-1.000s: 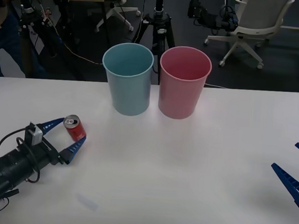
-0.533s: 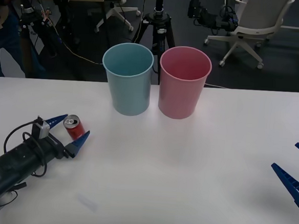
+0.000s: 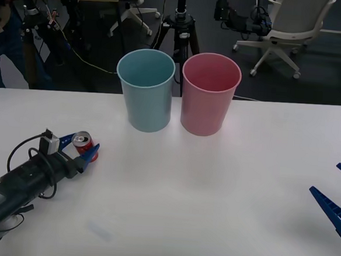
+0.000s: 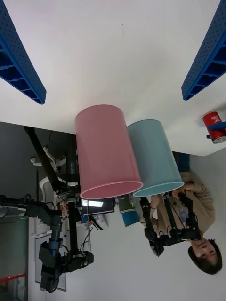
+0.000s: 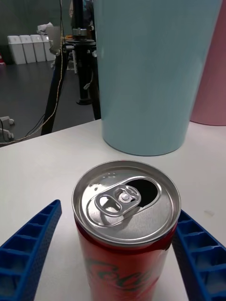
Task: Grasp the object on the table and drop it into the matching bin: aluminum can to the light blue bin, PET bottle to the pink bin.
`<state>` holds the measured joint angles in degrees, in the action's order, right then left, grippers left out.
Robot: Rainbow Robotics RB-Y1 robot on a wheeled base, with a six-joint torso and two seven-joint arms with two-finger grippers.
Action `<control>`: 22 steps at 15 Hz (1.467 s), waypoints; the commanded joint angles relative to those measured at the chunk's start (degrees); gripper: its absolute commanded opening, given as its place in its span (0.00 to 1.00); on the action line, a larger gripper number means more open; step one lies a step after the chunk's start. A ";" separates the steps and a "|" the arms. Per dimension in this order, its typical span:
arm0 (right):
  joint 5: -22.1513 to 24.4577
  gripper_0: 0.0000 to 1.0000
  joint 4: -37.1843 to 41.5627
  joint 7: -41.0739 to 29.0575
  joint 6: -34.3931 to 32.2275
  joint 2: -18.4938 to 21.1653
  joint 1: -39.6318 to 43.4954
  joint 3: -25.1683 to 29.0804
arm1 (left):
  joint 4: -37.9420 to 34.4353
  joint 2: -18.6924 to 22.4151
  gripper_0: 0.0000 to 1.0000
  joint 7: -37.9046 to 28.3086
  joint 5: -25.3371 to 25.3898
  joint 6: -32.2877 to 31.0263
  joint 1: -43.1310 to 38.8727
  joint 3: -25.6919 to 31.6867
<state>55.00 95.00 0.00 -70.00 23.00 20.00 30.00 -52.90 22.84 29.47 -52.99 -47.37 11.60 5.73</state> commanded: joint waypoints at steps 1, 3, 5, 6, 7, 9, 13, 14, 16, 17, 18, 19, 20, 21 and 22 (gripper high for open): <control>0.00 1.00 0.00 0.00 0.00 0.00 0.00 0.00 | -0.01 -0.07 0.02 -1.08 -0.19 -0.09 0.00 -0.02; 0.00 1.00 0.00 0.00 0.00 0.00 0.00 0.00 | -0.01 0.01 0.00 -1.78 -0.19 -0.09 -0.09 -0.28; 0.00 1.00 0.00 0.00 0.00 0.00 0.00 0.00 | -0.01 0.01 0.00 -2.40 -0.19 -0.35 -0.09 -0.37; 0.00 1.00 0.00 0.00 0.00 0.00 0.00 0.00 | -0.10 0.01 0.00 -2.66 -0.19 -0.62 0.00 -0.37; 0.00 1.00 0.00 0.00 0.00 0.00 0.00 0.00 | -0.10 0.01 0.00 -2.93 -0.19 -1.06 0.00 -0.46; 0.00 1.00 0.00 0.00 0.00 0.00 0.00 0.00 | -0.45 0.10 0.00 -3.98 -0.19 -2.20 -0.18 -0.37; 0.00 1.00 0.00 0.00 0.00 0.00 0.00 0.00 | -13.28 1.86 0.00 -6.00 0.43 2.11 -7.65 -0.63; 0.00 1.00 0.00 0.00 0.00 0.00 0.00 0.00 | -18.29 3.18 0.00 -8.73 1.22 4.30 -10.63 -1.86; 0.00 1.00 0.00 0.00 0.00 0.00 0.00 0.00 | -23.65 6.34 0.00 -12.59 3.68 5.27 -13.97 -4.50; 0.00 1.00 0.00 0.00 0.00 0.00 0.00 0.00 | -25.76 7.31 0.00 -13.38 4.03 5.27 -15.21 -4.59; 0.00 1.00 0.00 0.00 0.00 0.00 0.00 0.00 | -29.01 8.36 0.00 -13.74 4.12 5.62 -16.70 -4.50; 0.00 1.00 0.00 0.00 0.00 0.00 0.00 0.00 | -32.00 9.24 0.00 -14.09 4.30 6.50 -18.02 -4.41; 0.00 1.00 0.00 0.00 0.00 0.00 0.00 0.00 | -35.25 10.12 0.00 -14.61 4.65 8.26 -19.60 -4.32; 0.00 1.00 0.00 0.00 0.00 0.00 0.00 0.00 | -39.12 11.35 0.00 -15.23 5.00 10.28 -21.62 -4.15; 0.00 1.00 0.00 0.00 0.00 0.00 0.00 0.00 | -42.55 12.85 0.00 -15.76 5.53 11.51 -23.29 -4.06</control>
<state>55.00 95.00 0.00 -70.00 23.00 20.00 30.00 -92.97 34.64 14.11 -47.84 -36.84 -10.46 1.58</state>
